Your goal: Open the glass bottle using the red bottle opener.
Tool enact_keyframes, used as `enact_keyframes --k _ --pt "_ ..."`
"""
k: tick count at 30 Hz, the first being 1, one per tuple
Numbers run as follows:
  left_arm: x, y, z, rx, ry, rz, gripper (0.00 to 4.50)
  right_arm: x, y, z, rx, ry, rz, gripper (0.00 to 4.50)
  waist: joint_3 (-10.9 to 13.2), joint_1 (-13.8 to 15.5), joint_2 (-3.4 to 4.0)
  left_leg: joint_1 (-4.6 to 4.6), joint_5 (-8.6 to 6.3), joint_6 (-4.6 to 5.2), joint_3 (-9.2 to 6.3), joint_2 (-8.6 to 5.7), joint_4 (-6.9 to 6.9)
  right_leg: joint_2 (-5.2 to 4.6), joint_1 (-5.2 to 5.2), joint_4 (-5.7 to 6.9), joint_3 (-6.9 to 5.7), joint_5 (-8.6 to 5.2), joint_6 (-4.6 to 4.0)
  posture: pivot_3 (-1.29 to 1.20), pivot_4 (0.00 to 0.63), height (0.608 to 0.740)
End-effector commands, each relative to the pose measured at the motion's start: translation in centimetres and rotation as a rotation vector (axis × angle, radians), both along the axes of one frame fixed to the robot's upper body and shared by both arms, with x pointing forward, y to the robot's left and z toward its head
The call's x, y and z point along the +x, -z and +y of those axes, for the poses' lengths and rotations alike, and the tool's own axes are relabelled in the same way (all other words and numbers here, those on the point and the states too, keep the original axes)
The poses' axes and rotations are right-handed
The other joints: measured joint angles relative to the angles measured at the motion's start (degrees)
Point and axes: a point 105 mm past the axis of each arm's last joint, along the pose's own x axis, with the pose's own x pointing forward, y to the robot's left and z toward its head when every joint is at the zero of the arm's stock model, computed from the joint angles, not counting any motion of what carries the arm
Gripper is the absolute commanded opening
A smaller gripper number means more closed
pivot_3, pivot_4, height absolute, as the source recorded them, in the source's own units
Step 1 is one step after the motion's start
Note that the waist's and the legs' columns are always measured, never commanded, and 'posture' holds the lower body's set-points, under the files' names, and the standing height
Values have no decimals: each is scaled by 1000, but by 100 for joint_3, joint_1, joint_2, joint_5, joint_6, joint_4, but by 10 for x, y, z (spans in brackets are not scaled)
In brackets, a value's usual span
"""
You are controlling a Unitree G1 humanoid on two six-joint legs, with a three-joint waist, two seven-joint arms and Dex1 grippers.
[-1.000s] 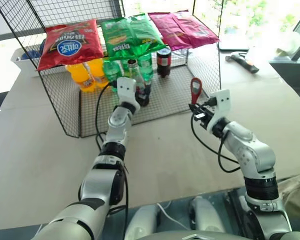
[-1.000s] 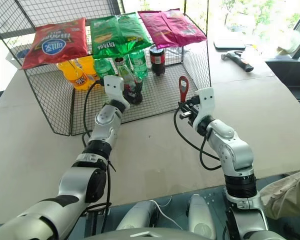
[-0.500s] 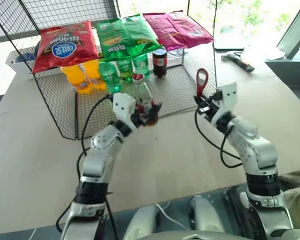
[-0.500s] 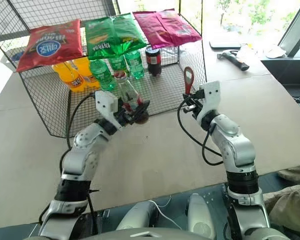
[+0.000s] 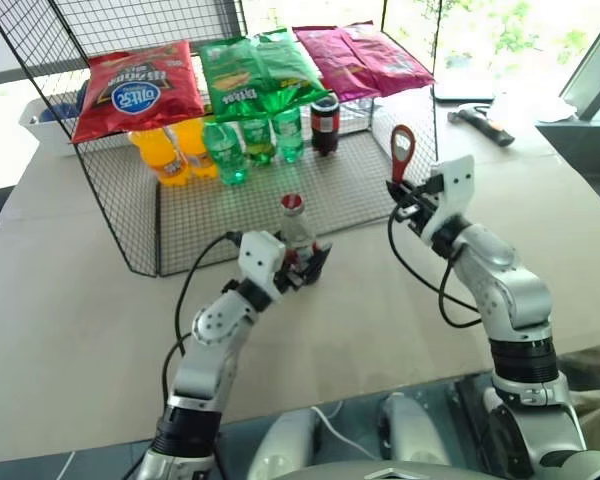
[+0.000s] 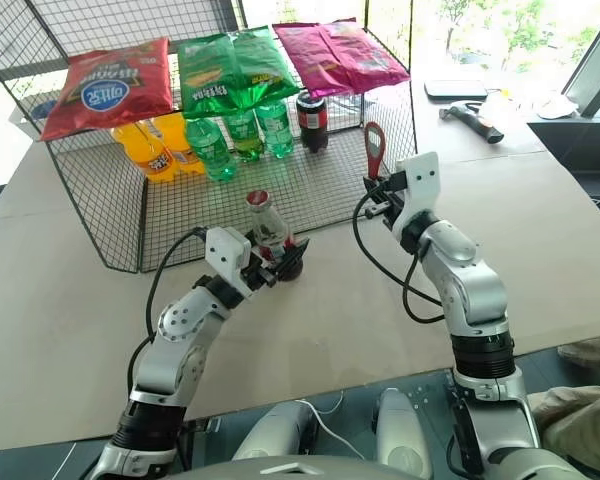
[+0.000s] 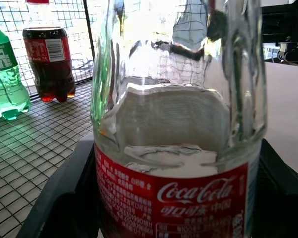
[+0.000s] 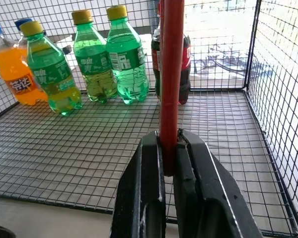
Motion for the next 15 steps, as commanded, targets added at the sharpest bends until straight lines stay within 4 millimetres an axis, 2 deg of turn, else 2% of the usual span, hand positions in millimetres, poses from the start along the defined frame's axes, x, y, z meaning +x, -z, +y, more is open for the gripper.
enact_keyframes --k 1,5,11,15 --pt "-2 -7 5 -13 -24 -48 4466 -8 -21 8 -14 -47 -102 0 0 3 0 0 0 0 0 0 0 0 0 0 0 0 0 0 150 739" --pt "1 -15 11 -18 -80 -86 4466 -10 -19 11 -25 -69 -101 0 -1 11 -1 -1 0 0 0 0 1 0 0 -1 0 1 0 0 150 739" --pt "-5 -48 15 -109 -83 -186 4466 -9 -16 13 -27 -74 -96 0 -1 12 -1 -1 0 0 -1 1 1 0 -1 0 0 1 1 0 150 739" --pt "-10 -53 10 -115 -41 -186 4466 -9 -14 13 -24 -75 -90 0 -1 16 -1 -2 0 0 0 1 1 -1 0 -1 1 1 1 0 150 739"
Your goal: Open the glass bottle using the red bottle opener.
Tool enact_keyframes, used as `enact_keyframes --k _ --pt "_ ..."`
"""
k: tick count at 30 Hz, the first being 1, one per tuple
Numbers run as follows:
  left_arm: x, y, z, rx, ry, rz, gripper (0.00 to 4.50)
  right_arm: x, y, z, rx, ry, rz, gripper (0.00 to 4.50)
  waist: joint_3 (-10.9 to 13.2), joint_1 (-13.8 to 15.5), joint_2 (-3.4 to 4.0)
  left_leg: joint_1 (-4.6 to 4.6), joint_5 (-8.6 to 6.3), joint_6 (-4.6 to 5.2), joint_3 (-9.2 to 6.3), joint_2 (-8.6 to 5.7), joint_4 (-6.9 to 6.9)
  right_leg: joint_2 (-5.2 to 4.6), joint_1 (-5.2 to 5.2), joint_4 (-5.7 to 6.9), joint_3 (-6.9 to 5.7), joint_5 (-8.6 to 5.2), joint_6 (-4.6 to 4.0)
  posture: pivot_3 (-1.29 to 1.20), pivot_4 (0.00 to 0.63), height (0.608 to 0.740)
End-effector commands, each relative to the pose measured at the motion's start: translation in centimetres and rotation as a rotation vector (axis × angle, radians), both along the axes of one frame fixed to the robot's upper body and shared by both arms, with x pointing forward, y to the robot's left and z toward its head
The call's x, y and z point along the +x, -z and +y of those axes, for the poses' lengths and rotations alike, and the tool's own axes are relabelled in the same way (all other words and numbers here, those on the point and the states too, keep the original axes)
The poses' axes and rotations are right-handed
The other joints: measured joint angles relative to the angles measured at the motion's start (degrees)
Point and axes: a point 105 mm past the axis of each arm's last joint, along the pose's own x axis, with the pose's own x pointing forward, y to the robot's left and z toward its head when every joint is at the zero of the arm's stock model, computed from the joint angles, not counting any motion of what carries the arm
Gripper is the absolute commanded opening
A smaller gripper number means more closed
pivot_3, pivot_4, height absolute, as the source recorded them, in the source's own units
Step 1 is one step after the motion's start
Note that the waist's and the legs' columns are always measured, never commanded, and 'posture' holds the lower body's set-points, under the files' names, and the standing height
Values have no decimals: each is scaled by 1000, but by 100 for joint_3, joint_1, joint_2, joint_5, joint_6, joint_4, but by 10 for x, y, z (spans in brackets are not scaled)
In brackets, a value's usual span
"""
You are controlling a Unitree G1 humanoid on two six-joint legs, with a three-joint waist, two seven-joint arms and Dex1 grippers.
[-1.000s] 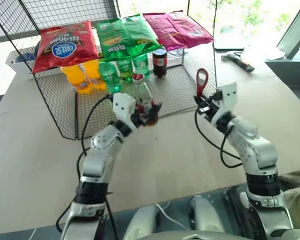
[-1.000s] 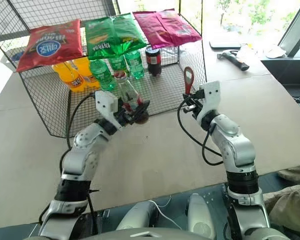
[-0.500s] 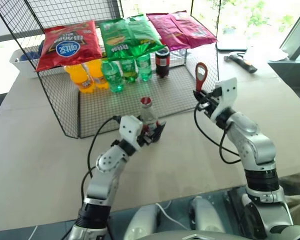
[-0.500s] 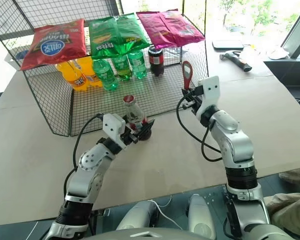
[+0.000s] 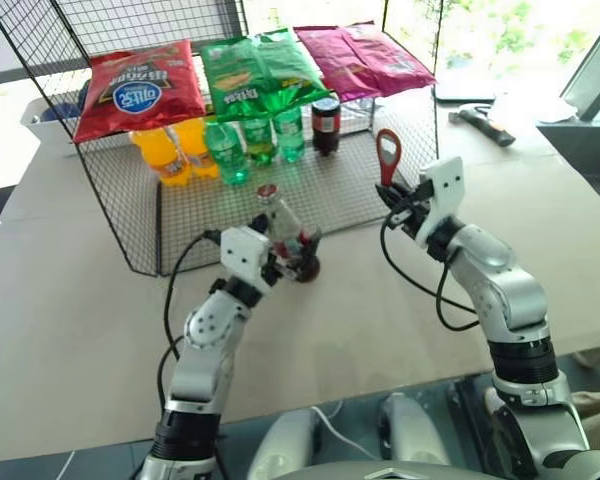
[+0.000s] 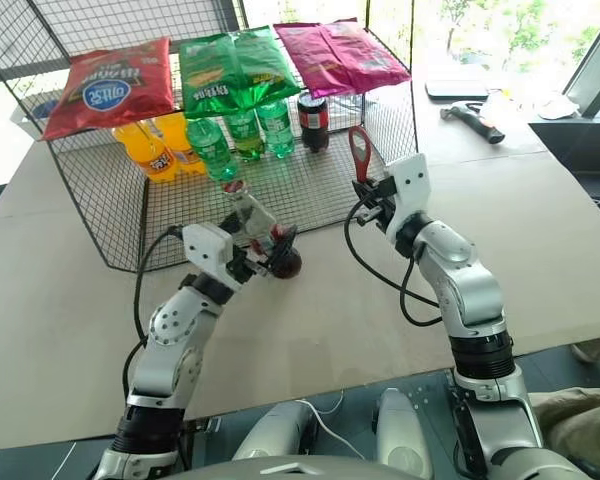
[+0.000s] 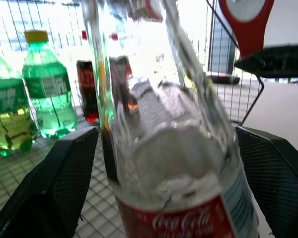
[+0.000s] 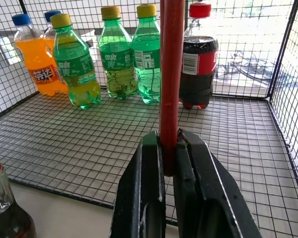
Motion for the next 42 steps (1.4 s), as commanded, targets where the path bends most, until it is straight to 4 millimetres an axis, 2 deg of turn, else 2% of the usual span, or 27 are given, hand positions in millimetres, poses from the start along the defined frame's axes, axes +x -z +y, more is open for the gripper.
enact_keyframes --k 1,8,42 --pt "-8 -14 -6 -16 49 -42 4466 -4 -14 3 12 -18 -65 0 0 1 0 0 0 0 1 -1 0 0 0 0 0 0 0 0 150 739" --pt "-8 0 -9 -26 71 11 4466 -4 -14 2 15 -8 -68 0 0 -1 0 1 0 0 1 -1 0 2 0 1 0 0 0 0 150 739" --pt "-19 -24 -26 -5 171 -78 4466 -2 -9 1 13 -1 -60 0 0 -1 0 1 0 0 2 -1 0 2 0 0 1 0 0 0 150 739"
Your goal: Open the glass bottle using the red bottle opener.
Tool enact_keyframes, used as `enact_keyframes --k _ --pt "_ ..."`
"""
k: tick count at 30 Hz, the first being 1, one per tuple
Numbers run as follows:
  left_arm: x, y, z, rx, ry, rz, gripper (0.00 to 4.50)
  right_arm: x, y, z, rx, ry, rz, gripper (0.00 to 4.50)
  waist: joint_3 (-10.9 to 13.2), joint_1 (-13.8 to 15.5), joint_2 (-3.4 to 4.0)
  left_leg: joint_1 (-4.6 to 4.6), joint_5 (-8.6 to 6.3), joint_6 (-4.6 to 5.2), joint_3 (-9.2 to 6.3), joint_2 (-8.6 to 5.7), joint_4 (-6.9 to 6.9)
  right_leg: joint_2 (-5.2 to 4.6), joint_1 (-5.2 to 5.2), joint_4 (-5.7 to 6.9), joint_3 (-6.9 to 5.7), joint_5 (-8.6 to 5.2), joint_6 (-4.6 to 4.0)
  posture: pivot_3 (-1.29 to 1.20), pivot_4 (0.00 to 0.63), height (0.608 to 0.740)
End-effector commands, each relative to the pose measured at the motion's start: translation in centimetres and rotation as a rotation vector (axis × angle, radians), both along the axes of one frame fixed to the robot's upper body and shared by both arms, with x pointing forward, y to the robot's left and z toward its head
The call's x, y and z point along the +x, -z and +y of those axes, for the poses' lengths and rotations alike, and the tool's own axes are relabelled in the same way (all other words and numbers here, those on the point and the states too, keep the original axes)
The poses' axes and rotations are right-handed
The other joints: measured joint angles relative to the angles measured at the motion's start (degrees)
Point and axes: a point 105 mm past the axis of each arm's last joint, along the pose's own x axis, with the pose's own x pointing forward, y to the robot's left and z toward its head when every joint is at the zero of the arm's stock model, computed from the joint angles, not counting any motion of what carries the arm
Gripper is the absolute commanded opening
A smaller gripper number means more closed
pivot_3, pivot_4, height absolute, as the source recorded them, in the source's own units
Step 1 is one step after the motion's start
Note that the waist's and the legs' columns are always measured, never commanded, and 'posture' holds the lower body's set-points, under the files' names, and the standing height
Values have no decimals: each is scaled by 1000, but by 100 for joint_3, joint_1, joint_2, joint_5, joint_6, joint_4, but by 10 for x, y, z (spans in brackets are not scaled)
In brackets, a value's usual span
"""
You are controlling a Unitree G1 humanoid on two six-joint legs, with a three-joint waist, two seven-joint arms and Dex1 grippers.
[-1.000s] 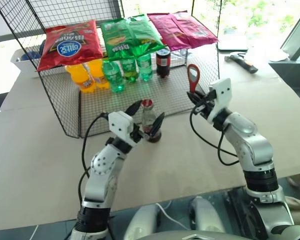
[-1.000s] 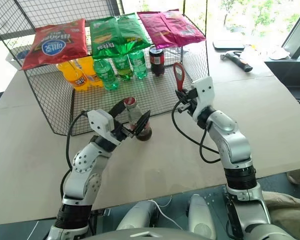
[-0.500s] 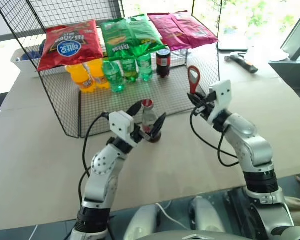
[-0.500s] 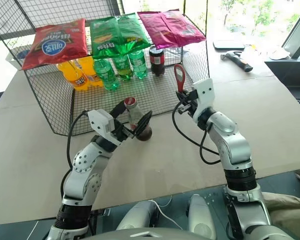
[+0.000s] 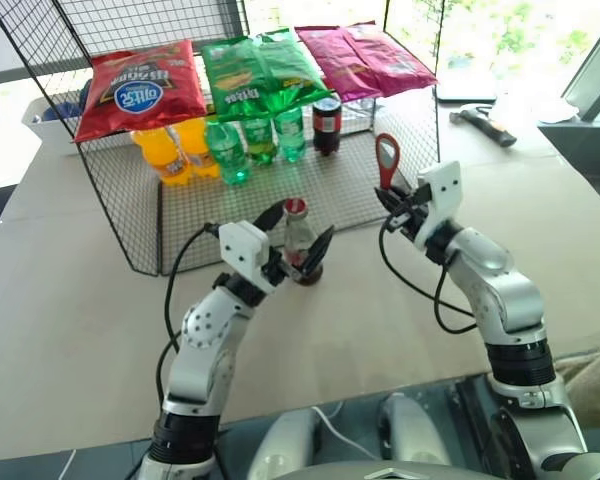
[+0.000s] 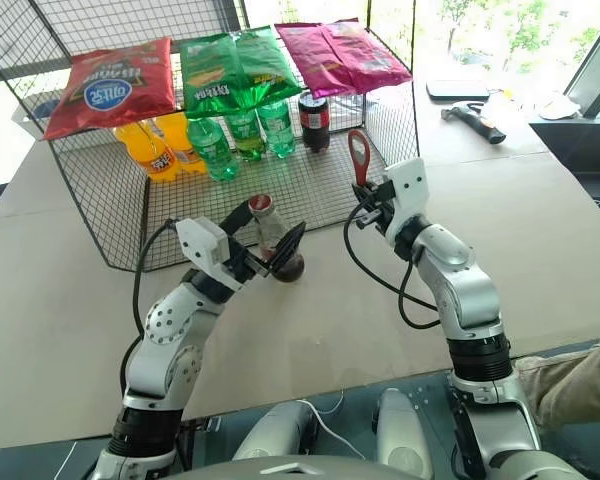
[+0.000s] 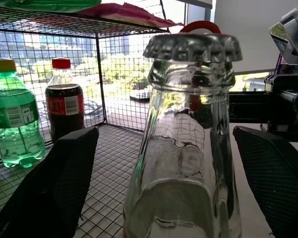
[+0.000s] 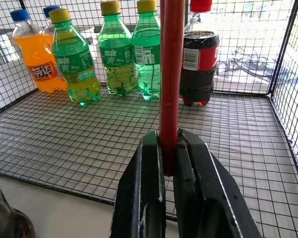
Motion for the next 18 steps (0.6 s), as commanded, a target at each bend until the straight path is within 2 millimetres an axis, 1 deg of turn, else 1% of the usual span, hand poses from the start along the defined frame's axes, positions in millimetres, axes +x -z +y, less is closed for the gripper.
enact_keyframes --k 1,7,10,11,12,14,16,18 --pt "-8 -19 -7 -4 31 -77 4466 -3 -15 2 15 -9 -64 0 0 0 0 0 0 0 0 0 0 0 0 0 0 0 0 0 150 739" --pt "-7 -20 -6 -10 29 -68 4466 -3 -14 2 14 -7 -64 0 0 0 0 0 0 0 0 0 0 0 0 0 0 0 0 0 150 739" --pt "-7 -17 -5 -7 26 -53 3665 -3 -14 1 14 -6 -64 0 0 0 0 0 0 0 0 0 0 0 0 0 0 0 0 0 150 739" --pt "-7 -15 -5 -2 24 -47 3277 -3 -14 1 14 -6 -64 0 0 0 0 0 0 0 0 0 0 0 0 0 0 0 0 0 150 739" --pt "-6 -14 -5 2 24 -43 2713 -3 -14 2 14 -7 -65 0 0 0 0 0 0 0 0 0 0 0 0 0 0 0 0 0 150 739" --pt "-6 -13 -4 7 22 -38 1805 -3 -15 2 11 -10 -68 0 -3 2 0 0 0 0 0 0 0 0 0 0 0 0 0 0 150 739" --pt "-6 -11 -4 10 21 -34 1553 -4 -15 4 0 -18 -77 0 -5 3 2 2 0 0 1 0 0 0 1 0 1 0 0 0 150 739" --pt "-6 -9 -3 18 19 -26 1541 -7 -16 9 -51 -45 -111 0 -5 3 2 2 0 0 1 0 0 0 1 0 1 0 0 0 150 739"
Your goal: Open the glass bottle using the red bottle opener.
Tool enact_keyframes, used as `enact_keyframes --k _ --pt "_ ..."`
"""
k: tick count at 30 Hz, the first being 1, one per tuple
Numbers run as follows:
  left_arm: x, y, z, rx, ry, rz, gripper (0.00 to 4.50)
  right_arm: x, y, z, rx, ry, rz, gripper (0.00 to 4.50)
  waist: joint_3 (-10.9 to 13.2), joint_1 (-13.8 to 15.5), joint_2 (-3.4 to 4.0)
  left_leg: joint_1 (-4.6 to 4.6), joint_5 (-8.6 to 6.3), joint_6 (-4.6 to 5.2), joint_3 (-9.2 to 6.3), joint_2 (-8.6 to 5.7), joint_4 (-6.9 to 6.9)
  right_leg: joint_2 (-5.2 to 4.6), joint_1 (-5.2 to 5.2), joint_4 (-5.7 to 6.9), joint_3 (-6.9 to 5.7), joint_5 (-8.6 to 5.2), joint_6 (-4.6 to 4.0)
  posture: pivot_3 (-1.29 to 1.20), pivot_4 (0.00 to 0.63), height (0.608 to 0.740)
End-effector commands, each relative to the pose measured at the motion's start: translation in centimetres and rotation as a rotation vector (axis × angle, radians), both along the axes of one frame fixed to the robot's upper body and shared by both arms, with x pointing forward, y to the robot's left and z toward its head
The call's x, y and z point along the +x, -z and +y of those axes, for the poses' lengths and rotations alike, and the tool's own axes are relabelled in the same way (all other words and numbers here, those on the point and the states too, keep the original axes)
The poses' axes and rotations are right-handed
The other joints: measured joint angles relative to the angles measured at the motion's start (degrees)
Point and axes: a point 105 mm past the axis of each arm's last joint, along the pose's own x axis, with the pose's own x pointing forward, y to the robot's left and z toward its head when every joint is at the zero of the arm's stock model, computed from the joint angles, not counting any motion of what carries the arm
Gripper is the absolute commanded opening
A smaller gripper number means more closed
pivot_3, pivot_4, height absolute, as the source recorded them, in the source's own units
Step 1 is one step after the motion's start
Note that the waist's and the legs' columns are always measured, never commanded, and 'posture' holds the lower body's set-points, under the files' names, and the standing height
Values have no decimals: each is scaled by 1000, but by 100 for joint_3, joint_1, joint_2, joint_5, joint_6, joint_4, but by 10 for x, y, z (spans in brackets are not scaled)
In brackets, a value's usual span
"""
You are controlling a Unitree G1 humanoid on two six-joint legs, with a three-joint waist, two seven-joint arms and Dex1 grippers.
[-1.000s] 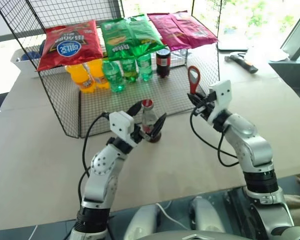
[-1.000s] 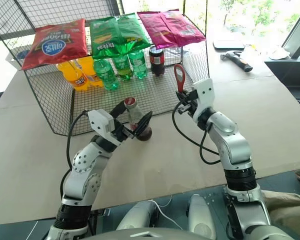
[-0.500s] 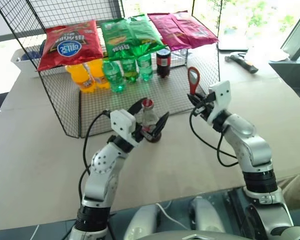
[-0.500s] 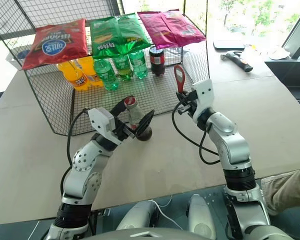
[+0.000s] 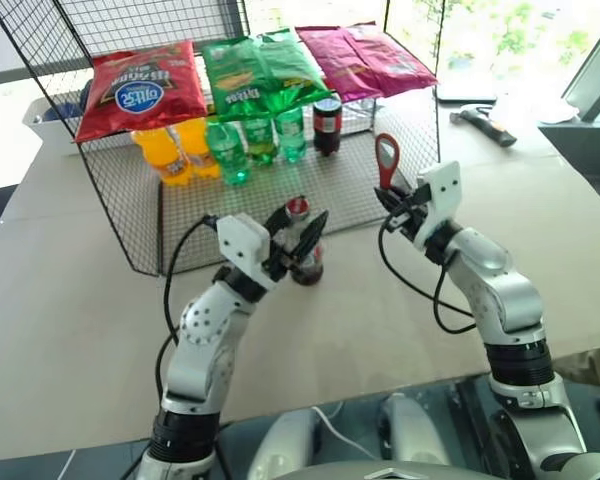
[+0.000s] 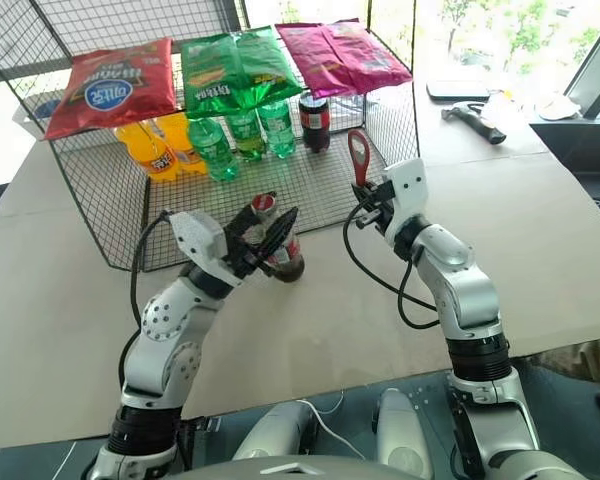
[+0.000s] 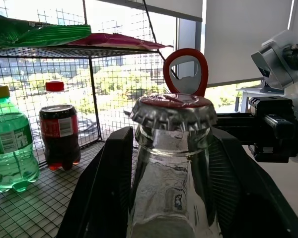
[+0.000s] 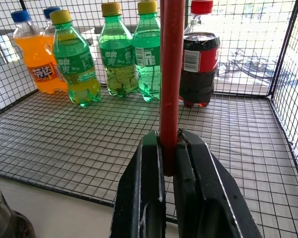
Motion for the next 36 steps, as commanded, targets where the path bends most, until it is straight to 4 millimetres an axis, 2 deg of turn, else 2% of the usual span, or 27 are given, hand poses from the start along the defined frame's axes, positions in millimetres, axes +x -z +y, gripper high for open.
enact_keyframes --k 1,6,10,18,25,27,33,36 --pt "-3 3 -1 16 5 7 1537 -10 -17 12 -80 -63 -129 0 -1 -1 0 1 0 0 0 0 0 0 0 0 0 0 0 0 150 739" --pt "-2 11 2 35 -10 30 1535 -28 -15 45 -301 -162 -345 0 -3 -4 -1 4 0 0 4 -1 0 0 0 1 1 0 0 0 150 739" --pt "-1 17 2 67 -22 47 1535 -37 -19 62 -385 -178 -535 0 -7 -5 -3 7 0 0 6 -1 0 2 1 1 2 0 1 0 150 739" --pt "4 24 3 89 -50 69 1535 -41 -19 63 -502 -166 -750 0 -20 -2 -17 25 0 -1 17 -1 3 8 14 1 15 5 6 0 150 739" --pt "6 25 3 85 -51 72 1535 -33 7 58 -674 -204 -805 0 -20 0 -17 71 0 -1 38 2 -10 21 48 0 39 8 4 0 150 739" --pt "6 26 3 86 -50 76 1535 -33 10 61 -698 -221 -827 0 -20 -2 -17 99 -1 0 42 4 -15 24 73 -3 43 7 4 0 150 739" --pt "7 29 4 86 -56 91 1535 -34 1 78 -725 -250 -950 0 -20 -4 -17 119 0 -1 49 13 -12 36 92 -4 55 7 4 0 150 739" --pt "8 30 4 83 -63 95 1535 -35 6 85 -727 -277 -972 0 -20 -4 -17 119 0 -1 48 14 -12 37 92 -4 57 7 4 0 150 739"
